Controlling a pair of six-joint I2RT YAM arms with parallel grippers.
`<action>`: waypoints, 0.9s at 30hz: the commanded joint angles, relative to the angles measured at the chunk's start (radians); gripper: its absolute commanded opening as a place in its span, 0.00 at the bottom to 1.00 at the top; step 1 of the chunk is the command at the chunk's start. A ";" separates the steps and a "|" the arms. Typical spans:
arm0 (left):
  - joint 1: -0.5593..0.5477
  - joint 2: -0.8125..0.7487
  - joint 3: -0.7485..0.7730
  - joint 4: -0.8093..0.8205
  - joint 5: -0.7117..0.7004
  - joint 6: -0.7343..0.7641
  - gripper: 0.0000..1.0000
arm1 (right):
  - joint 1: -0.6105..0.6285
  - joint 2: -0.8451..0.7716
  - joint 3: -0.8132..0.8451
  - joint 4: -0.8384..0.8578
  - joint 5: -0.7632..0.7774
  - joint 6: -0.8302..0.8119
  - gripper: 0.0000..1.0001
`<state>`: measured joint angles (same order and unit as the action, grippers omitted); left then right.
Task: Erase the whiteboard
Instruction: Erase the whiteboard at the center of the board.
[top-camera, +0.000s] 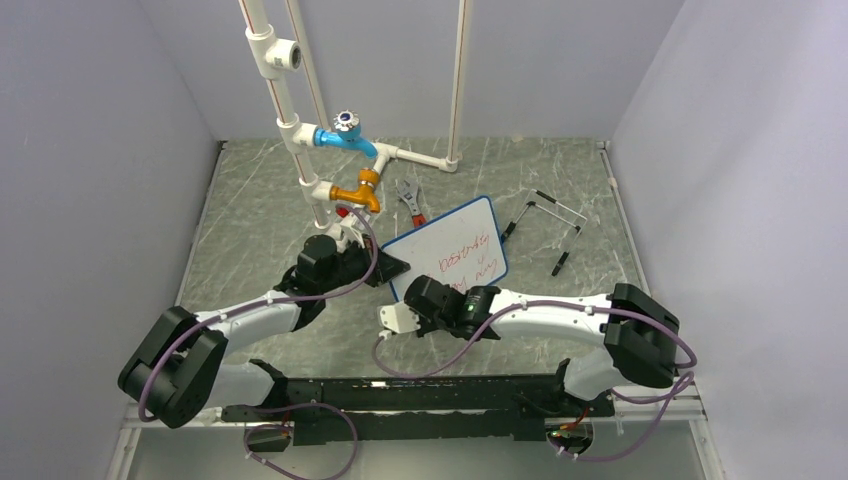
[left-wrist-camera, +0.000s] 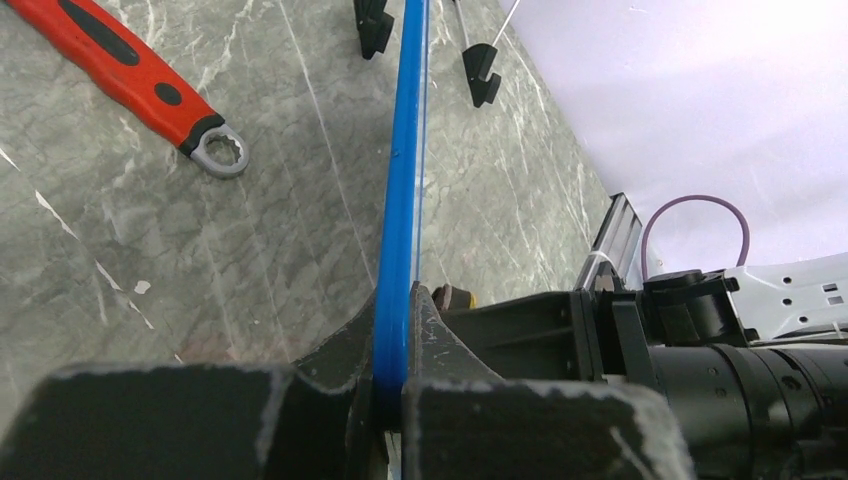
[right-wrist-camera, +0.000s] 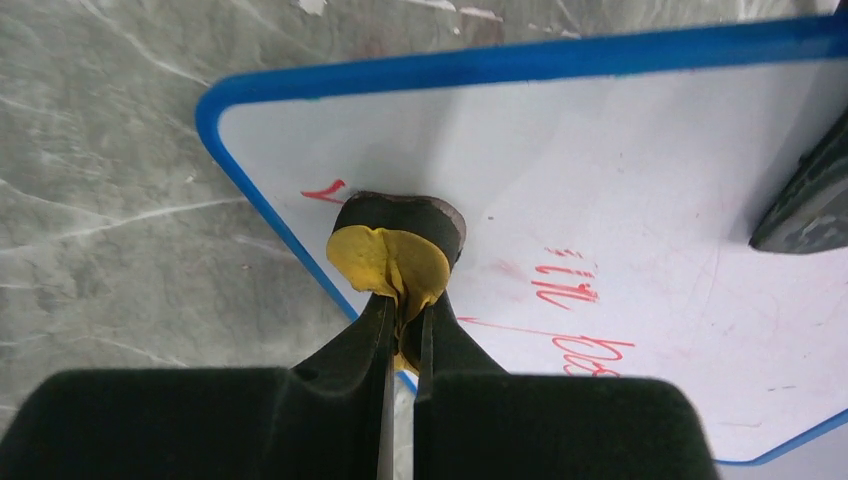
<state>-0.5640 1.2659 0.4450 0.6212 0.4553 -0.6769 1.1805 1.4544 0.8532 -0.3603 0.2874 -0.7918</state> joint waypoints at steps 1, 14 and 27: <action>-0.009 -0.021 -0.009 -0.091 0.079 -0.023 0.00 | -0.055 0.009 0.002 -0.005 0.083 0.013 0.00; -0.010 -0.006 -0.018 -0.040 0.088 -0.049 0.00 | -0.088 -0.032 0.073 0.031 -0.020 0.136 0.00; -0.013 0.024 -0.037 0.053 0.105 -0.090 0.00 | -0.250 -0.101 0.085 0.108 -0.050 0.259 0.00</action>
<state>-0.5606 1.2720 0.4160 0.6594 0.4782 -0.7441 0.9348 1.3624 0.8989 -0.3019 0.2554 -0.5751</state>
